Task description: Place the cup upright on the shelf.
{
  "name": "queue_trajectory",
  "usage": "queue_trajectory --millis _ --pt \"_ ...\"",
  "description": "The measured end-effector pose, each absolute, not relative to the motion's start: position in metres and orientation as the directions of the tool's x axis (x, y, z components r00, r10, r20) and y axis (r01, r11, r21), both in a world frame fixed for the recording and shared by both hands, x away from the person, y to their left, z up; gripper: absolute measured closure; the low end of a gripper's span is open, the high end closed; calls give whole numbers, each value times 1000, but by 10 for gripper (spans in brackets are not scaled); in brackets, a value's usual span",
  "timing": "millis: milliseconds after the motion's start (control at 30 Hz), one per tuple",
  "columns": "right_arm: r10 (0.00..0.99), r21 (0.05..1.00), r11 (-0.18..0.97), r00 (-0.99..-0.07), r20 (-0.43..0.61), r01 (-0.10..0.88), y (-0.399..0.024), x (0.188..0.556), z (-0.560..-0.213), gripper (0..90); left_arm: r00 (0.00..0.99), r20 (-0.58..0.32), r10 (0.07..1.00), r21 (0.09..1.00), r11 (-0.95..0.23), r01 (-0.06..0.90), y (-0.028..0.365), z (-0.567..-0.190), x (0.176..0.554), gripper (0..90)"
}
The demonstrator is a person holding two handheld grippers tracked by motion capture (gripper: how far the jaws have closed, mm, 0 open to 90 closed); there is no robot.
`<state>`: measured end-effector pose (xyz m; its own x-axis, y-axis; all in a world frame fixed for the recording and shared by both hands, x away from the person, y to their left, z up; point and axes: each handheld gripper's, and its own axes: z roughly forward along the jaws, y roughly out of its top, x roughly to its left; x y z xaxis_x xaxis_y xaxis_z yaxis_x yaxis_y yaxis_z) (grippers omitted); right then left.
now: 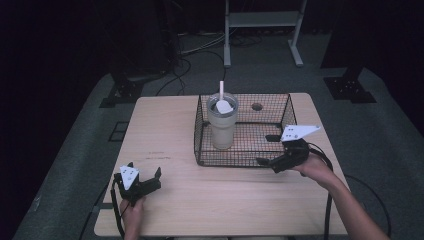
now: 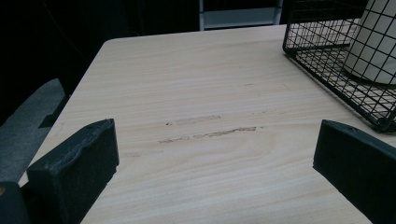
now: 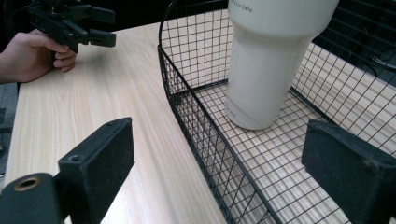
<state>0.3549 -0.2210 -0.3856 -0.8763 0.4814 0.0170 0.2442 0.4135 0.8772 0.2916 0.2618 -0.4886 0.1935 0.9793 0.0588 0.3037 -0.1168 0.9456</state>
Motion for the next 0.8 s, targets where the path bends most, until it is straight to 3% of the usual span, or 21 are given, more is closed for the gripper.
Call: queue_trajectory --millis 800 --pt "467 887 390 -883 43 249 -238 320 -410 87 192 61 979 943 -120 309 261 -488 291 0"
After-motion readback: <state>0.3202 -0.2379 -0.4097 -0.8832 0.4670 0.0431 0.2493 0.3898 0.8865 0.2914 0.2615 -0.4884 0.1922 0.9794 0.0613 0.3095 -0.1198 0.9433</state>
